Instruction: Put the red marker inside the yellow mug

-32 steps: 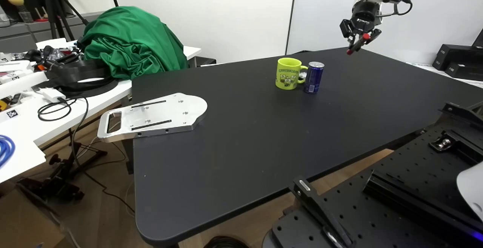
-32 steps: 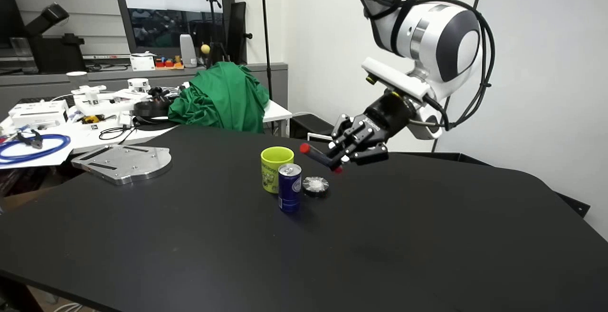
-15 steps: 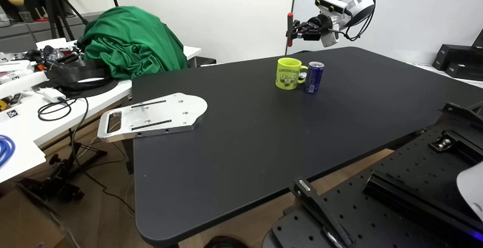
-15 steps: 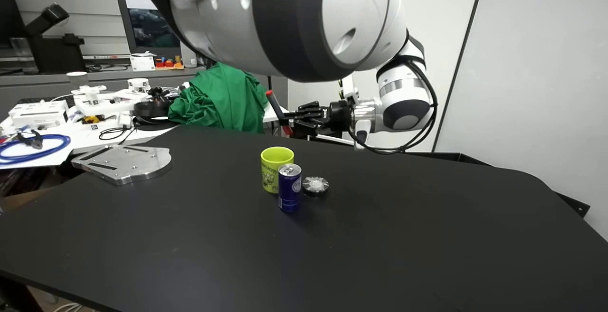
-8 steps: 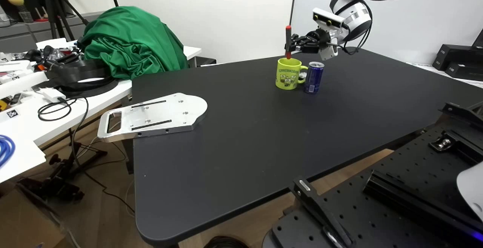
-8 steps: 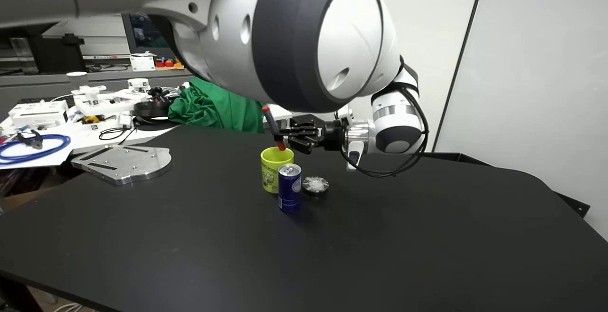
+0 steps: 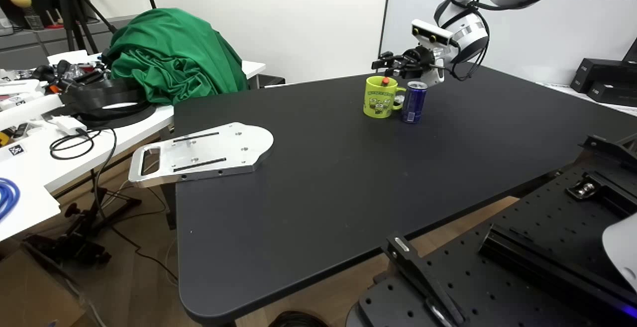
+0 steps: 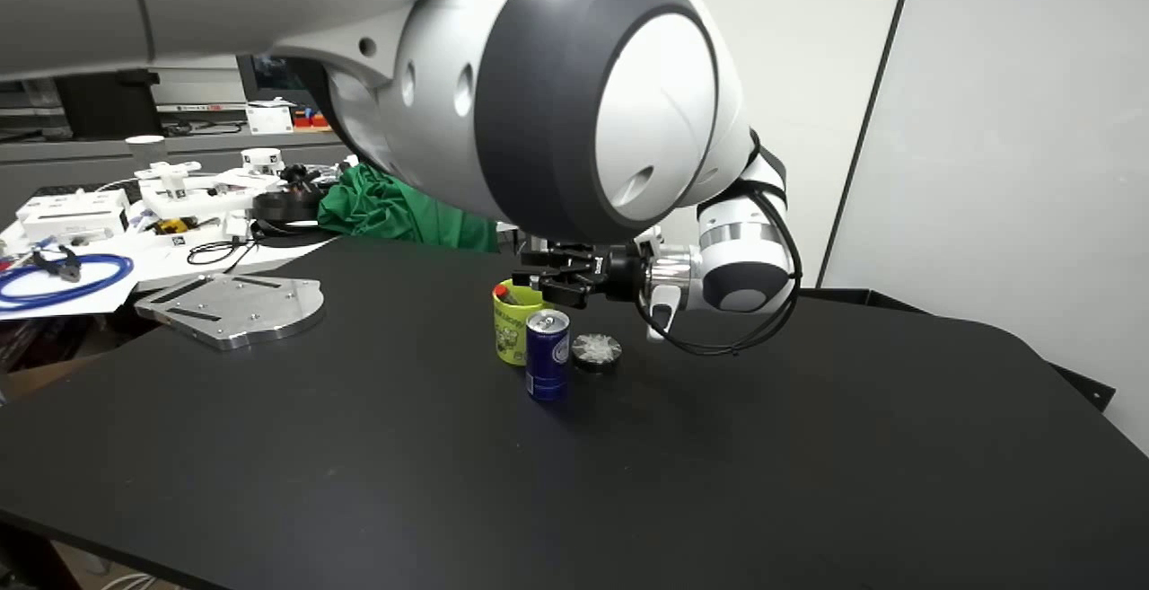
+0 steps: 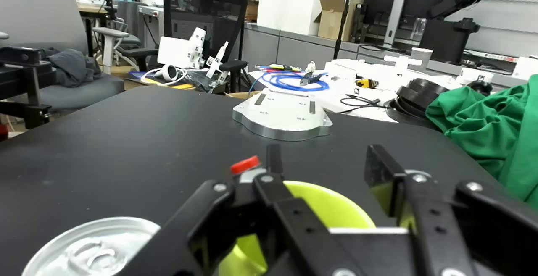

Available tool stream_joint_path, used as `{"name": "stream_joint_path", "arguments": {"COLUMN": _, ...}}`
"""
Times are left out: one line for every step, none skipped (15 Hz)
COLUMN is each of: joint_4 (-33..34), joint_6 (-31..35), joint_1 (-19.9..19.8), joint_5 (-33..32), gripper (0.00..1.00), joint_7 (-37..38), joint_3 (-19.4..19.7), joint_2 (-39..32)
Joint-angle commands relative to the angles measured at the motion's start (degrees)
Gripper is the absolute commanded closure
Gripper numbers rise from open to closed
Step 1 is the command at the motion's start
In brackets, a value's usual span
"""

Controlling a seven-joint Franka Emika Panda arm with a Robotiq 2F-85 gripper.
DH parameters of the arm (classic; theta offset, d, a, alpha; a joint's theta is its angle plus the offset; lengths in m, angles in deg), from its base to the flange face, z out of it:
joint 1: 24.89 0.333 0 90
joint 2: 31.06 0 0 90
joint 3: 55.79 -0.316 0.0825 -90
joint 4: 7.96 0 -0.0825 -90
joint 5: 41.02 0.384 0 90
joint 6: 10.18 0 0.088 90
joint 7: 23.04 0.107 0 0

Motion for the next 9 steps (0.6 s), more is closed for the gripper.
{"name": "stream_joint_path", "arguments": {"joint_4": 4.2, "joint_6": -2.3, "joint_1": -0.7, "joint_5": 1.0, "gripper": 0.15, "joint_7": 2.4, "joint_3": -1.1, "joint_2": 1.2}}
{"name": "stream_joint_path", "arguments": {"joint_4": 4.0, "joint_6": -2.8, "joint_1": -0.6, "joint_5": 1.4, "gripper": 0.07, "joint_7": 1.7, "joint_3": -0.8, "joint_2": 2.8}}
{"name": "stream_joint_path", "arguments": {"joint_4": 4.6, "joint_6": -3.5, "joint_1": -0.7, "joint_5": 1.5, "gripper": 0.02, "joint_7": 1.4, "joint_3": -1.0, "joint_2": 3.6}}
{"name": "stream_joint_path", "arguments": {"joint_4": 5.1, "joint_6": -4.6, "joint_1": -1.0, "joint_5": 1.4, "gripper": 0.00, "joint_7": 0.9, "joint_3": -1.2, "joint_2": 4.7}}
{"name": "stream_joint_path", "arguments": {"joint_4": 5.7, "joint_6": -6.0, "joint_1": -1.2, "joint_5": 1.1, "gripper": 0.00, "joint_7": -0.1, "joint_3": -1.1, "joint_2": 5.7}}
{"name": "stream_joint_path", "arguments": {"joint_4": 6.1, "joint_6": -8.2, "joint_1": -1.4, "joint_5": 0.5, "gripper": 0.00, "joint_7": -1.3, "joint_3": -1.0, "joint_2": 6.8}}
{"name": "stream_joint_path", "arguments": {"joint_4": 6.3, "joint_6": -11.2, "joint_1": -1.8, "joint_5": -0.2, "gripper": 0.00, "joint_7": -2.8, "joint_3": -0.9, "joint_2": 7.8}}
{"name": "stream_joint_path", "arguments": {"joint_4": 5.3, "joint_6": -7.8, "joint_1": -1.0, "joint_5": 1.2, "gripper": 0.00, "joint_7": -1.5, "joint_3": -0.8, "joint_2": 6.2}}
{"name": "stream_joint_path", "arguments": {"joint_4": 5.4, "joint_6": -8.5, "joint_1": -1.2, "joint_5": 1.0, "gripper": 0.00, "joint_7": -1.7, "joint_3": -0.7, "joint_2": 7.1}}
